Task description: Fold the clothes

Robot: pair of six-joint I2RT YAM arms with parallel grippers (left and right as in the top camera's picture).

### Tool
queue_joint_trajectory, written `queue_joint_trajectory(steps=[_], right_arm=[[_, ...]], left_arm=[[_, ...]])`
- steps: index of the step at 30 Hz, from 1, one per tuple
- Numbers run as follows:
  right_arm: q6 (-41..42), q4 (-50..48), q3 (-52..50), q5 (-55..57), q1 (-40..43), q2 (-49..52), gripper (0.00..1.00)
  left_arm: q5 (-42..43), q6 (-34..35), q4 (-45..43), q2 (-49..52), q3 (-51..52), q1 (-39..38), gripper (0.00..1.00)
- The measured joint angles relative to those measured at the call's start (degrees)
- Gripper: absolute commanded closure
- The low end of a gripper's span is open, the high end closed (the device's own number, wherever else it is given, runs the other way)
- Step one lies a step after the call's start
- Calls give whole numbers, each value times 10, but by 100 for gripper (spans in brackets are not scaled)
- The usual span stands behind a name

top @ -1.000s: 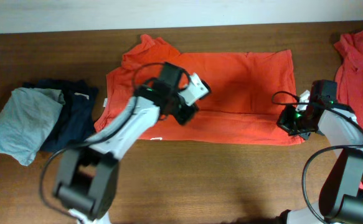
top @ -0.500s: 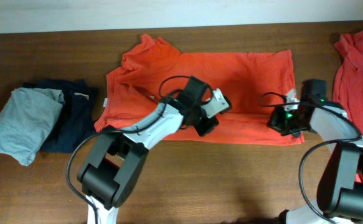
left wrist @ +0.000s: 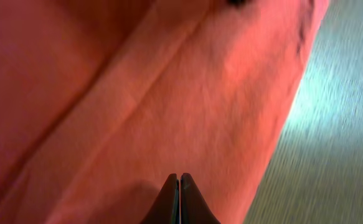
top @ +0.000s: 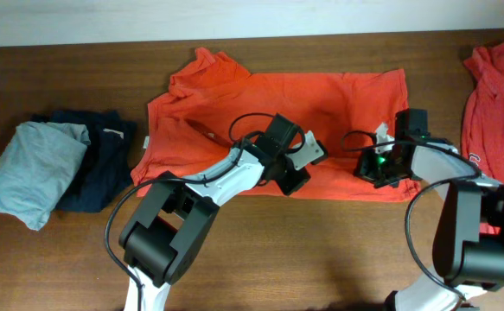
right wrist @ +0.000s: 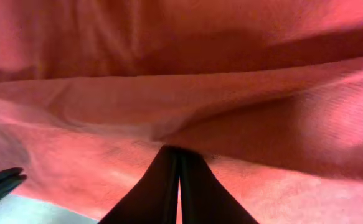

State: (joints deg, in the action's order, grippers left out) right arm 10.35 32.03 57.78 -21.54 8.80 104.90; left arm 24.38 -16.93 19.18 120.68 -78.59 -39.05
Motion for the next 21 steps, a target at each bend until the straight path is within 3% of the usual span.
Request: queue_joint_trajectory(steps=[14,21], right_arm=[[16,-72,-1,-5,0,6,95],[40,-132,-1,17,0,7,94]], left_arm=[[3,201,-38,27,0,2,100],[3,242,-34,27,-1,2,100]])
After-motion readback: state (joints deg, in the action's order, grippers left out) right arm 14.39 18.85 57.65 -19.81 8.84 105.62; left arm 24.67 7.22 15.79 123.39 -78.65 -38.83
